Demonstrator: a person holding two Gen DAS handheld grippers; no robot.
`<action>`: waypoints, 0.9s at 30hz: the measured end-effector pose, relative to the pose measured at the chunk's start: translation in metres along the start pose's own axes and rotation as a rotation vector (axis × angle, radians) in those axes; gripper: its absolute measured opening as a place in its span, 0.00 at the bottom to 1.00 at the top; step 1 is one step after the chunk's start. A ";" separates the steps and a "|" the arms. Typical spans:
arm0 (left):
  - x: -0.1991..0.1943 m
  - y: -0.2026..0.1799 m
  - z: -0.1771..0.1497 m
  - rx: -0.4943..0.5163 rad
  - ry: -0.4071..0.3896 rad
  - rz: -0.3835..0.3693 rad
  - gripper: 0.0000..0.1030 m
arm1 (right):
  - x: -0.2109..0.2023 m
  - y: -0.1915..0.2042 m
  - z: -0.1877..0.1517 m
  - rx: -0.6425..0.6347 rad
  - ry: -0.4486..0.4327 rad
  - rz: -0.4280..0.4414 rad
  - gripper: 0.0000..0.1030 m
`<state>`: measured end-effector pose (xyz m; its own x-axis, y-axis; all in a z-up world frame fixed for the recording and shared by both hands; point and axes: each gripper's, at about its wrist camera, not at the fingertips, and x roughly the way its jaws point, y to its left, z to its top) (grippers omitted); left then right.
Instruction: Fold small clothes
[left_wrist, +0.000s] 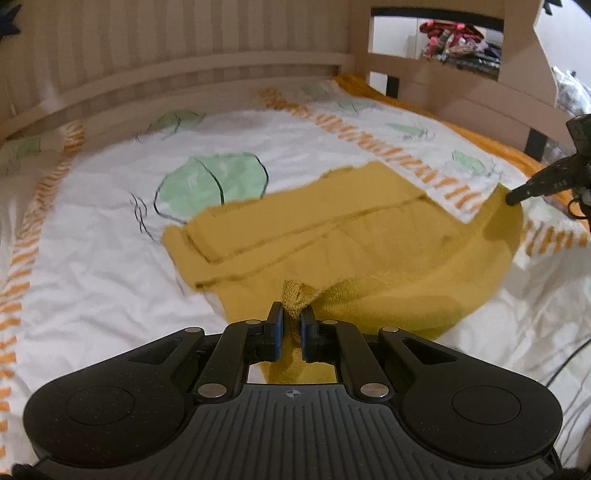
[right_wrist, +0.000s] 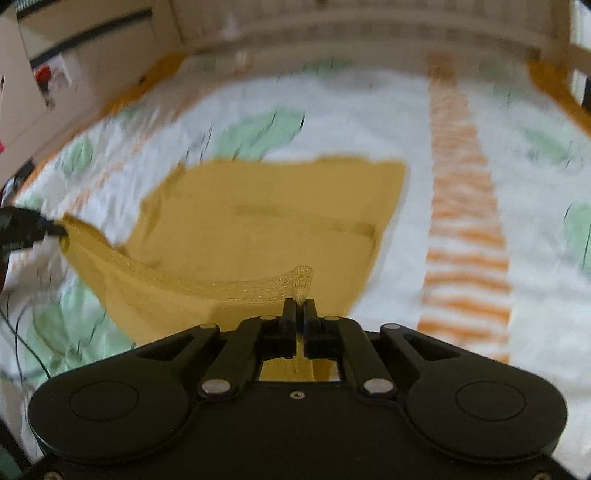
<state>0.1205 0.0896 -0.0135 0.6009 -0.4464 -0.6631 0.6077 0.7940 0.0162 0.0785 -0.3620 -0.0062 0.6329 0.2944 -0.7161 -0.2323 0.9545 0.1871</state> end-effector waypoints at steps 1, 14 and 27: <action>0.001 0.003 0.005 -0.003 -0.010 0.010 0.08 | 0.001 -0.001 0.005 0.004 -0.020 -0.009 0.09; 0.049 0.058 0.077 -0.044 -0.135 0.128 0.09 | 0.060 -0.052 0.086 0.084 -0.204 -0.085 0.09; 0.175 0.112 0.076 -0.231 0.043 0.196 0.28 | 0.176 -0.094 0.103 0.187 -0.103 -0.175 0.18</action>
<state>0.3333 0.0693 -0.0701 0.6692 -0.2616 -0.6955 0.3456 0.9382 -0.0203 0.2873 -0.3953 -0.0807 0.7254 0.1182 -0.6781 0.0218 0.9807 0.1943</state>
